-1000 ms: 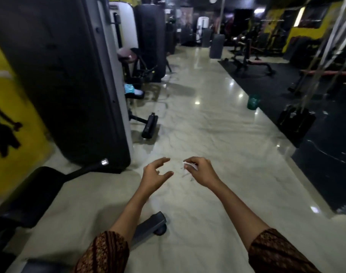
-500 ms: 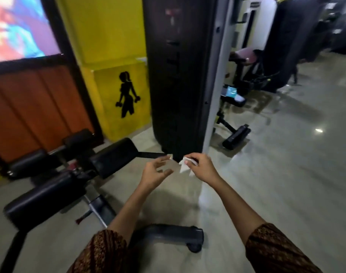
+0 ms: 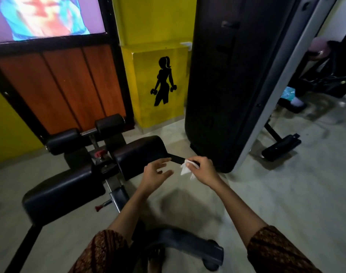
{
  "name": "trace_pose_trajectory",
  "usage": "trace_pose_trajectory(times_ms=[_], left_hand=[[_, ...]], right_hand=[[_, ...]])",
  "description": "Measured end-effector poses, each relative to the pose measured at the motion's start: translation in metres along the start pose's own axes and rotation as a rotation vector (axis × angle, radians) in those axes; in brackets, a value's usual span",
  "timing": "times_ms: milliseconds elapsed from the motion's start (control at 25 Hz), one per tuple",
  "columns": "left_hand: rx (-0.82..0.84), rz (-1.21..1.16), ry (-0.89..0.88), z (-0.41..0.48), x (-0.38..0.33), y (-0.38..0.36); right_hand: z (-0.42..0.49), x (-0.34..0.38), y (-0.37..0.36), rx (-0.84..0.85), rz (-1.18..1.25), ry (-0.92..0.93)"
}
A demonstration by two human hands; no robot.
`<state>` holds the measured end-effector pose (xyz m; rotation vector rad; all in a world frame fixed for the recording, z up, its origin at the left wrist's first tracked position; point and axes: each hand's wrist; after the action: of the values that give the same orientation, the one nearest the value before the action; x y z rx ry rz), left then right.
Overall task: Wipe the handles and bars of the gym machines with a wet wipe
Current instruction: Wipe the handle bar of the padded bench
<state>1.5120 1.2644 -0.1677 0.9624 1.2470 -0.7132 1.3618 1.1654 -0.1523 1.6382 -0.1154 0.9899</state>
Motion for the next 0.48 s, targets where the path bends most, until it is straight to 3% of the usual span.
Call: trace_pose_trajectory(times_ms=[240, 480], left_hand=[[0.129, 0.125, -0.041, 0.111, 0.022, 0.032], [0.353, 0.502, -0.258, 0.186, 0.049, 0.039]], right_hand=[[0.085, 0.0, -0.043, 0.037, -0.038, -0.079], [0.129, -0.02, -0.067, 0.093, -0.157, -0.127]])
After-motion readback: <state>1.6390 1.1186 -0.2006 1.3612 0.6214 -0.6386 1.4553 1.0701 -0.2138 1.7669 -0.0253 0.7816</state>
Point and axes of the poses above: each hand's wrist, its own z-axis towards the middle knuckle, its own y-axis out of the back of the hand, x = y × z, and after that the axes turned 12 degrees about -z, right-handed
